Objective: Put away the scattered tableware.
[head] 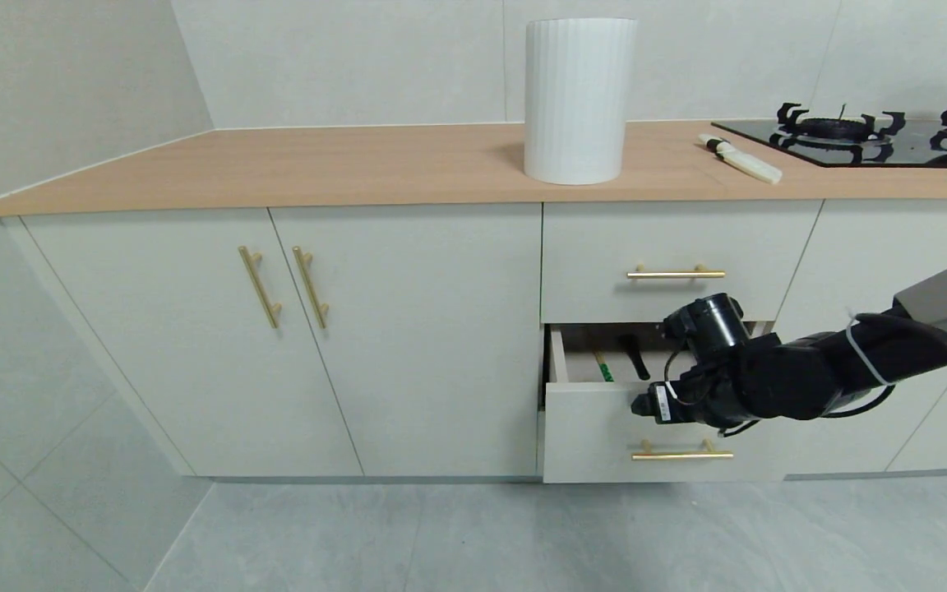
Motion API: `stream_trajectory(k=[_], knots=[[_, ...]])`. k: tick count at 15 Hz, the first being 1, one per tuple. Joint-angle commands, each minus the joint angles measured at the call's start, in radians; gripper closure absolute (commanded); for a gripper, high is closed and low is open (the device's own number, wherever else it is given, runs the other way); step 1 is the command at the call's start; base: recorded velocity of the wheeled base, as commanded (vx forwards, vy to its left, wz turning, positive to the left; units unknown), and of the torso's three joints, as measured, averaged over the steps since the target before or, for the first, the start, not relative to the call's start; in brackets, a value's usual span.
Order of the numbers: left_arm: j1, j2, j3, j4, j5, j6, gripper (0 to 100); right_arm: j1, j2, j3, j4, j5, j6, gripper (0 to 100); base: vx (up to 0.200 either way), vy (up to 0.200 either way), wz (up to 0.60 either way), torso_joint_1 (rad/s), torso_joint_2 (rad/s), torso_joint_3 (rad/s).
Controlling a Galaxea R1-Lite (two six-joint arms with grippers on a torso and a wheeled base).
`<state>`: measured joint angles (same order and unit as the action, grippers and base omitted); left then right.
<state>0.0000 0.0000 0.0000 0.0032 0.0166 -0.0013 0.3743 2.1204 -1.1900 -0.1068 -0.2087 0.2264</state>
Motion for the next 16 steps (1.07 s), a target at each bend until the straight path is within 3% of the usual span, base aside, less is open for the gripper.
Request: stream_trajectory(k=[1, 5, 11, 16], knots=[[0.000, 0.000, 0.000, 0.000, 0.000, 0.000, 0, -0.017, 0.065, -0.063, -0.001, 0.000, -0.002, 0, 0.000, 0.000, 0.00, 0.000, 0.00, 0.000], [0.000, 0.000, 0.000, 0.000, 0.000, 0.000, 0, -0.060, 0.150, -0.181, 0.001, -0.001, -0.024, 0, 0.000, 0.000, 0.00, 0.000, 0.00, 0.000], [0.000, 0.000, 0.000, 0.000, 0.000, 0.000, 0, -0.118, 0.207, -0.258, -0.016, 0.000, -0.021, 0, 0.000, 0.000, 0.00, 0.000, 0.00, 0.000], [0.000, 0.000, 0.000, 0.000, 0.000, 0.000, 0, -0.132, 0.270, -0.253, -0.214, -0.003, -0.018, 0, 0.000, 0.000, 0.00, 0.000, 0.00, 0.000]])
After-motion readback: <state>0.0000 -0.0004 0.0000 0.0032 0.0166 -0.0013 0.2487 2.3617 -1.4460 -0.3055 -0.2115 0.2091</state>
